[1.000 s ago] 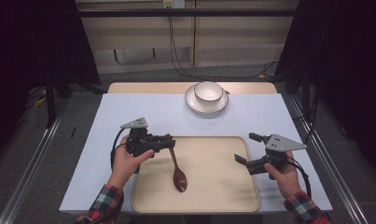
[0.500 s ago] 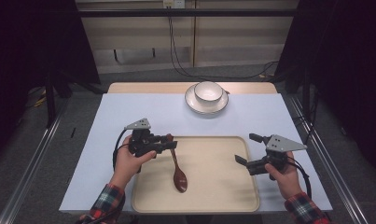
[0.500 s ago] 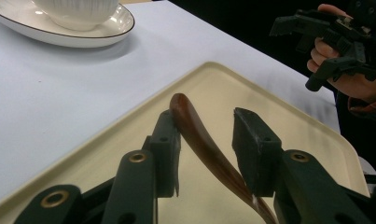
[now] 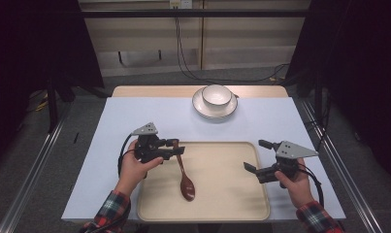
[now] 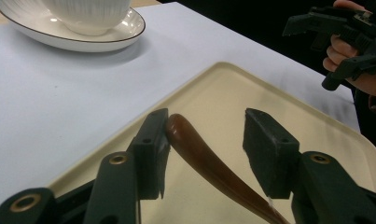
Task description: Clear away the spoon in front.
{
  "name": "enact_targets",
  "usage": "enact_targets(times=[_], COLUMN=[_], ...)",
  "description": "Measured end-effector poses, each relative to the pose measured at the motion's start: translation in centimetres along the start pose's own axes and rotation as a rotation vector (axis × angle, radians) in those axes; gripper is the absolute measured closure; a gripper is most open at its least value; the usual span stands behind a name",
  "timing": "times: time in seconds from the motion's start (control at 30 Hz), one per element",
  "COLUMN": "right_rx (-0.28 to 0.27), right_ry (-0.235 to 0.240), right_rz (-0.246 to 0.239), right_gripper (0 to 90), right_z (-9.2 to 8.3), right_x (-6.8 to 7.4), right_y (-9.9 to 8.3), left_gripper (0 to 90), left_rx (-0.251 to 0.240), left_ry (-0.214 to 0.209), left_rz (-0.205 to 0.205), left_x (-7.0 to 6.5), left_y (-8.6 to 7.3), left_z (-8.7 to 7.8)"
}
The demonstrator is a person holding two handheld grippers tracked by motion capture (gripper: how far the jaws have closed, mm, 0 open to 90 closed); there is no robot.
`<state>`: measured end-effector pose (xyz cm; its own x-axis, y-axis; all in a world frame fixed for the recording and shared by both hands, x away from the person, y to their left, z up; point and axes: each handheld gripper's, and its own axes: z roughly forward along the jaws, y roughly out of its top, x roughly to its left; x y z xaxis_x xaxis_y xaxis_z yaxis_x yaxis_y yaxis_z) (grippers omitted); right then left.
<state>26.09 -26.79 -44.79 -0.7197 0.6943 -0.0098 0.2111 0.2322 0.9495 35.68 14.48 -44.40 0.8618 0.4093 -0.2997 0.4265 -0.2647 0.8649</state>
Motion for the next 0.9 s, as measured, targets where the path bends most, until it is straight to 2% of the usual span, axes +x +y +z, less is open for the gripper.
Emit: enact_targets(times=[0.03,0.1,0.23,0.37,0.9], right_rx=[-0.003,-0.003,0.001,0.002,-0.001], right_ry=[0.004,0.000,-0.005,0.014,0.009], right_rz=[-0.003,-0.003,-0.011,-0.016,-0.015], right_gripper=[2.5,2.5,2.5,2.5,2.5], right_z=[0.03,0.03,-0.09,-0.16,-0.01], right_x=[0.01,0.08,0.16,0.23,0.29], right_y=[-0.01,-0.02,-0.01,0.03,0.01], left_gripper=[48.8,46.8,46.6,46.0,45.5], left_rx=[0.001,0.003,0.000,-0.010,-0.011], left_ry=[0.017,0.020,0.020,0.022,0.028], left_rz=[0.005,0.012,0.014,0.019,0.018], left_x=[-0.03,0.04,-0.07,-0.26,-0.19], left_y=[0.00,0.00,-0.01,0.02,-0.13], left_z=[0.02,0.02,0.20,0.18,0.01])
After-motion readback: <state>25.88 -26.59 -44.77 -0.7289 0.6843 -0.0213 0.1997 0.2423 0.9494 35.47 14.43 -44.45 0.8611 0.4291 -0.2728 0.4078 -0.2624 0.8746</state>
